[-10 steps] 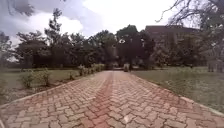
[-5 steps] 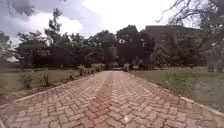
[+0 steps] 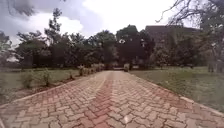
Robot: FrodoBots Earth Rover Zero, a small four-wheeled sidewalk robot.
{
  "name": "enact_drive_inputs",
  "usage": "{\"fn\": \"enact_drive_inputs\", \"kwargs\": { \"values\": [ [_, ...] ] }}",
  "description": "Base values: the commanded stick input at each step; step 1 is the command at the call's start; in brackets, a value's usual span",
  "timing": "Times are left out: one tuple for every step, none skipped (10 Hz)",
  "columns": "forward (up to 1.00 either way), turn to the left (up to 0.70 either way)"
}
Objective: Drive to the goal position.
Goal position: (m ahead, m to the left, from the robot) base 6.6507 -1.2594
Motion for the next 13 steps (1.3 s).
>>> {"fn": "enact_drive_inputs", "kwargs": {
  "values": [
    [0.70,0.00],
    [0.70,0.00],
    [0.70,0.00],
    [0.70,0.00],
    [0.55,0.00],
    [0.18,0.00],
    [0.00,0.00],
    [0.00,0.00],
    [0.00,0.00],
    [0.00,0.00],
    [0.00,0.00],
    [0.00,0.00],
    [0.23,0.00]
  ]
}}
